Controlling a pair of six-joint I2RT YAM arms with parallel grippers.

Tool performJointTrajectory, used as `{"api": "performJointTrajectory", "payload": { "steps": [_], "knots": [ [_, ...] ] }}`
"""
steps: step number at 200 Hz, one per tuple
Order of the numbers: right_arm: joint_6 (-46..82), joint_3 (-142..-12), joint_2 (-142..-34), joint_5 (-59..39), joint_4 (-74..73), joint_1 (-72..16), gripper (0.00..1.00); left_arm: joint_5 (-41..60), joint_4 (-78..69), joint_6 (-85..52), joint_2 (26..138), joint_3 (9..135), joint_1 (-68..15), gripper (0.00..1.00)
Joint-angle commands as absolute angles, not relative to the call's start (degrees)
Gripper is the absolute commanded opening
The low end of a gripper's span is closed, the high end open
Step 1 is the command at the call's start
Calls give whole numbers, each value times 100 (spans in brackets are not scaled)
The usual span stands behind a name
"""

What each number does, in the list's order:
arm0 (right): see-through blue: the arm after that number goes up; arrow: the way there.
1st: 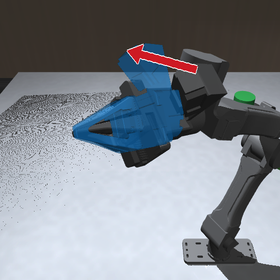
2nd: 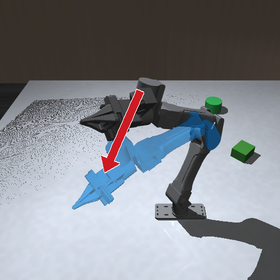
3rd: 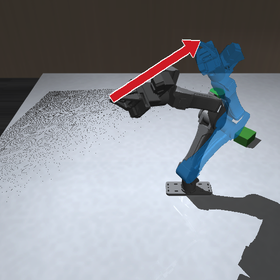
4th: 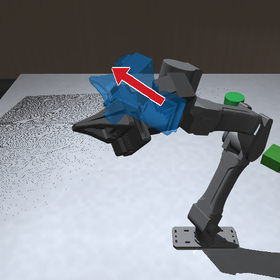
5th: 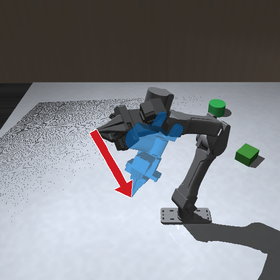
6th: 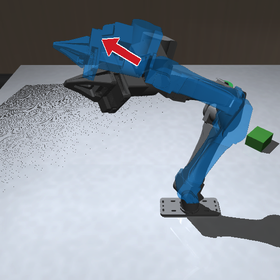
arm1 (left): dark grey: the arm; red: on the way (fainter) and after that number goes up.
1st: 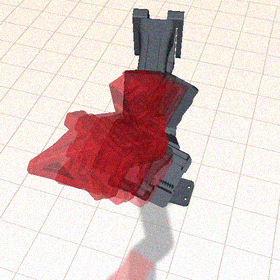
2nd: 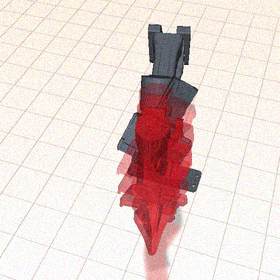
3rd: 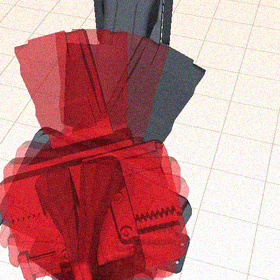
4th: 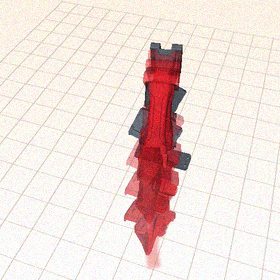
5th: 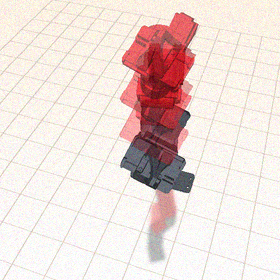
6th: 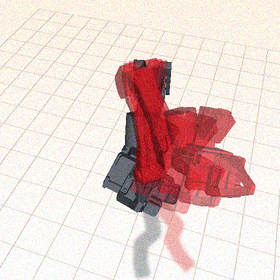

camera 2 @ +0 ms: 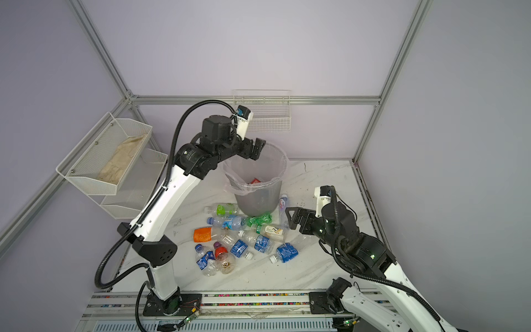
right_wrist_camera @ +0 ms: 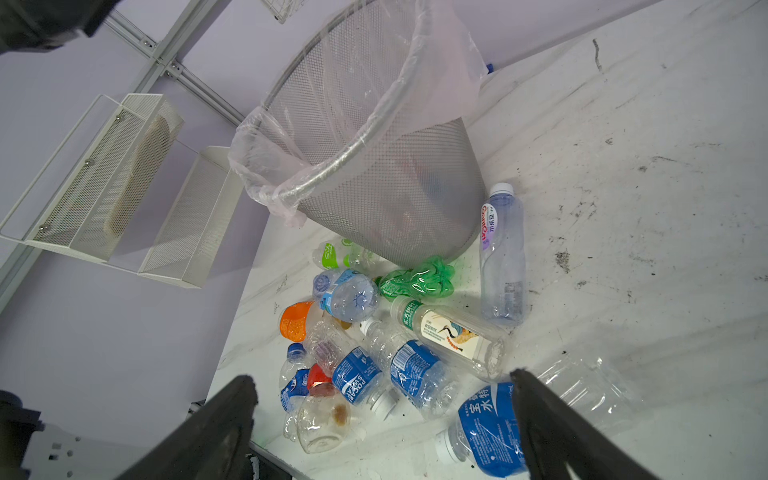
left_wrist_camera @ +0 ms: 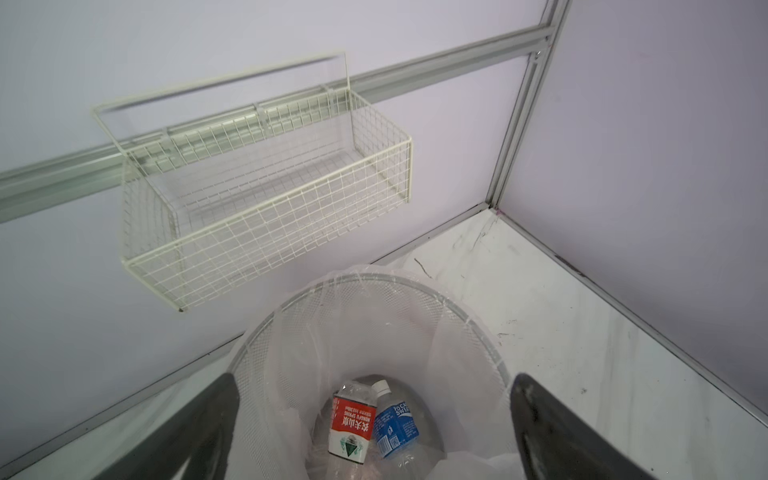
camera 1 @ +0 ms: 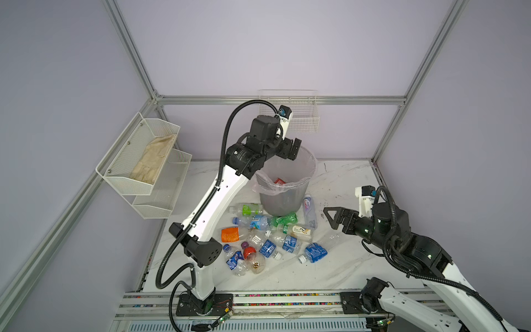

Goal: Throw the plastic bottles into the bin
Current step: 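Lower the left arm to the pile while the right gripper descends onto a blue-labelled bottle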

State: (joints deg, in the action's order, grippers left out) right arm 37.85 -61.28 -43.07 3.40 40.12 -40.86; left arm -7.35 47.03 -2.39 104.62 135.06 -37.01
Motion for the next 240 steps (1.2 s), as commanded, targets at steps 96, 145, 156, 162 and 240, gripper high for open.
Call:
{"api": "performJointTrajectory", "payload": {
  "steps": [96,145,156,162,240],
  "knots": [
    [6240,-6744,-5576,952,5704,-4087,98,-1882,4015,-987,6485,8849,-5095,100],
    [7036,-6721,-6344,690,6312,-4086,98,-2470,4151,-1990,5305,7101,-5677,100],
    [7184,-6624,-6397,668,6315,-4087,97,-2575,4196,-2191,5123,6826,-5757,100],
    [7262,-6552,-6411,667,6305,-4087,98,-2618,4228,-2283,5034,6678,-5794,100],
    [7529,-5646,-6618,457,5691,-4079,96,-2913,4380,-3422,4610,5480,-6388,99]
  ]
}}
